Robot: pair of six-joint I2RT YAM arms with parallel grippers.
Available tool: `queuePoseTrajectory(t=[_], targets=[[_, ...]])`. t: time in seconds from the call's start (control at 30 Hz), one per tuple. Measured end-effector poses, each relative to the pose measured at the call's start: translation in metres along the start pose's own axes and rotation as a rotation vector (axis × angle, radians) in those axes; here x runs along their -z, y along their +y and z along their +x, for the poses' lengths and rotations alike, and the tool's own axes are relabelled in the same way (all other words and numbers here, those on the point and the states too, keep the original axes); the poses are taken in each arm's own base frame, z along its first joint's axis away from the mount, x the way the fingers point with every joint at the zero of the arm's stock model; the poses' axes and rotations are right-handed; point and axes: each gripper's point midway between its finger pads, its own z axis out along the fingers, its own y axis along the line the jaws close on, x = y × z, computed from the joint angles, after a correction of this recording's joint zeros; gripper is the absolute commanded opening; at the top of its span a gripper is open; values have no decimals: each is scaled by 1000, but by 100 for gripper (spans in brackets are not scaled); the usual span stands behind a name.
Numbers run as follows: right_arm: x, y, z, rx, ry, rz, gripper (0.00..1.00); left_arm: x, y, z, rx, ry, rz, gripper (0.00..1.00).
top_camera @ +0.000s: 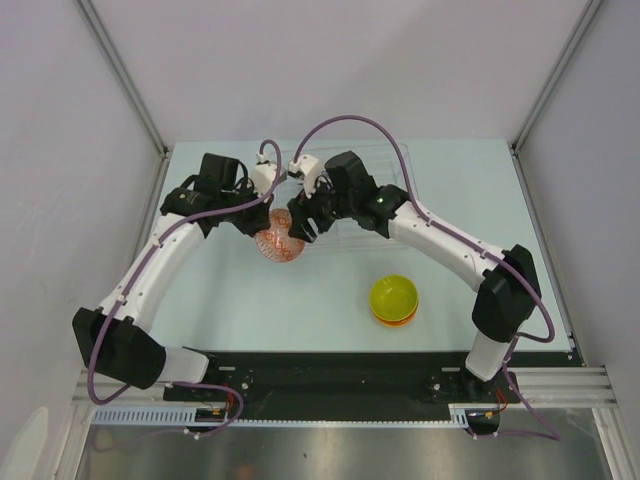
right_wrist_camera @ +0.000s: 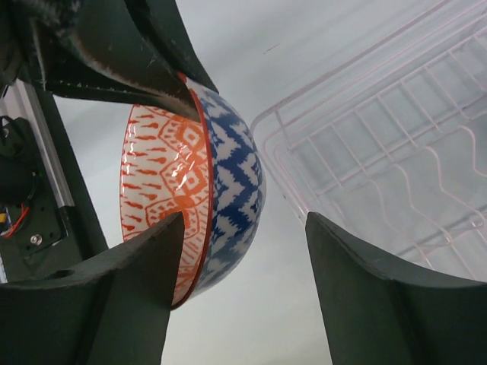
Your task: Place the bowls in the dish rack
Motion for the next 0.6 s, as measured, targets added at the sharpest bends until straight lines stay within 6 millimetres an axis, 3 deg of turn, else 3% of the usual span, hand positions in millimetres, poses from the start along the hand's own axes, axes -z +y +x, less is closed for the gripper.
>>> queuePoseTrajectory(t=[0.1, 0.3, 0.43, 0.57, 0.6], targets=[[-4, -2, -4, 10, -15, 30, 59, 1, 0, 0, 0, -1, -3, 0], [-9, -1, -8, 20, -32, 64, 33, 3, 7, -2, 13, -10, -41, 1], [-11, -9, -12, 34, -44, 143, 17, 4, 7, -2, 41, -18, -56, 7], [-12, -21, -11, 41, -47, 229, 4, 5, 5, -6, 64, -45, -66, 25], [-13, -24, -11, 50, -44, 244, 1, 6, 4, -7, 70, -49, -64, 37]])
